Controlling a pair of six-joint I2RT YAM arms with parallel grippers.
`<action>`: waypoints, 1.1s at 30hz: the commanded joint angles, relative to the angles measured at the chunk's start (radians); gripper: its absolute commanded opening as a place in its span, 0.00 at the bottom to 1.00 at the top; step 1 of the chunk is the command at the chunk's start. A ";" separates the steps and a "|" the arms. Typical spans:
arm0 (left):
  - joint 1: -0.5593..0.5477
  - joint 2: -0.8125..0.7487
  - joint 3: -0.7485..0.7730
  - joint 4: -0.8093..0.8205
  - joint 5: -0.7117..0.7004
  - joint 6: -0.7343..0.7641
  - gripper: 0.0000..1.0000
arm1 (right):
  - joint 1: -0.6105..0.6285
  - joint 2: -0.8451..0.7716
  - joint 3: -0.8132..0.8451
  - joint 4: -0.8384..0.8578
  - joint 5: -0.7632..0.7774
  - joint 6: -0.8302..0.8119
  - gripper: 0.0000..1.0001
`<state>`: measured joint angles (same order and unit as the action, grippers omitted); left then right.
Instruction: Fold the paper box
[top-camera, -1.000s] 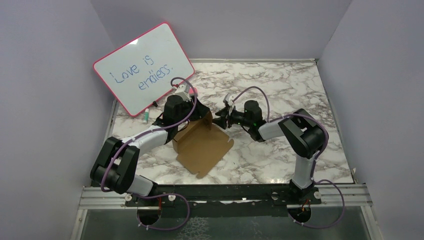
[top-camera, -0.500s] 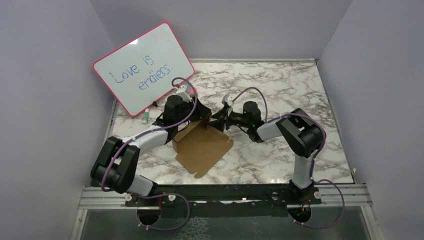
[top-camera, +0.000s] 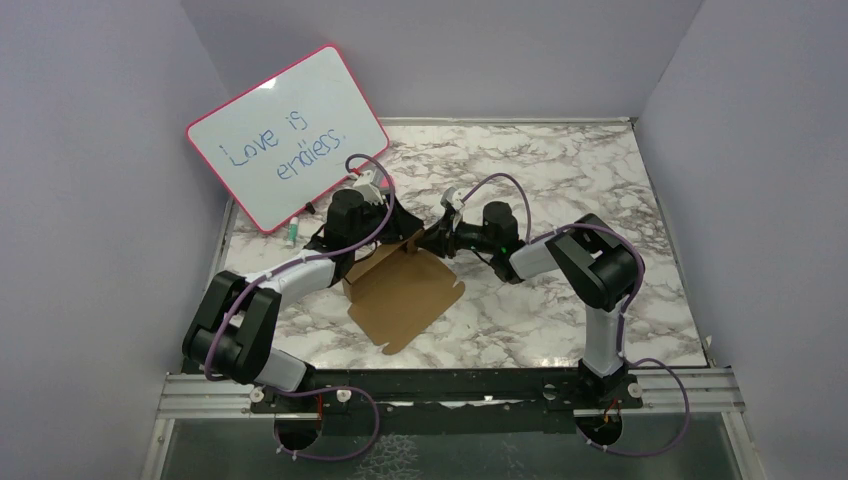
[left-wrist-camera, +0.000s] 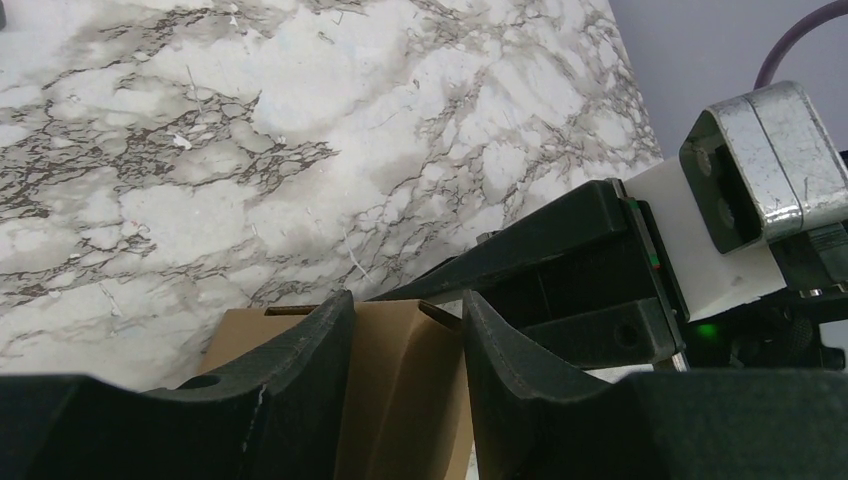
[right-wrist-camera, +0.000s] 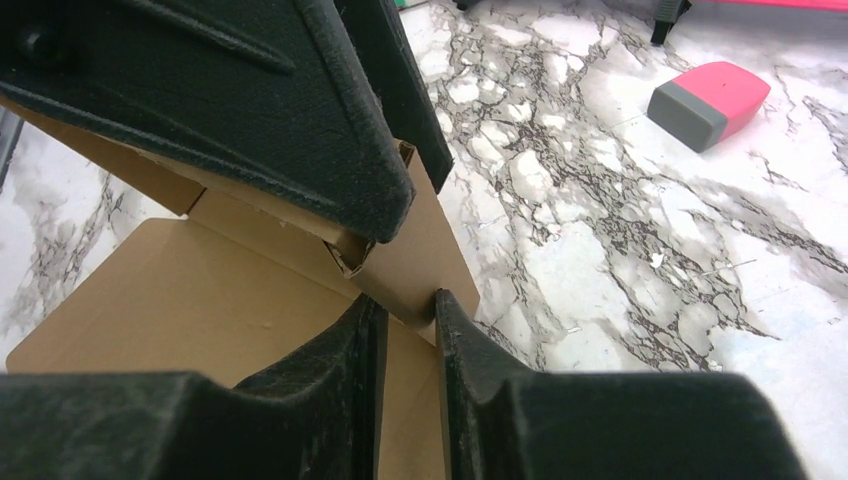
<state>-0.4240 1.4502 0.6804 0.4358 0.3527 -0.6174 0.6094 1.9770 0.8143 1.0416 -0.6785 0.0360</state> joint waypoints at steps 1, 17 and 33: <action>-0.013 0.026 0.014 -0.035 0.136 -0.028 0.45 | 0.011 0.011 0.024 0.054 0.026 0.003 0.25; -0.013 0.029 0.012 -0.031 0.186 -0.103 0.48 | 0.029 -0.056 -0.074 0.149 0.187 0.040 0.11; -0.015 0.054 -0.018 0.055 0.270 -0.186 0.48 | 0.044 -0.078 -0.079 0.197 0.336 0.107 0.12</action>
<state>-0.4175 1.4895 0.6880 0.4919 0.4740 -0.7506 0.6472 1.9530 0.7319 1.1370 -0.4625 0.1211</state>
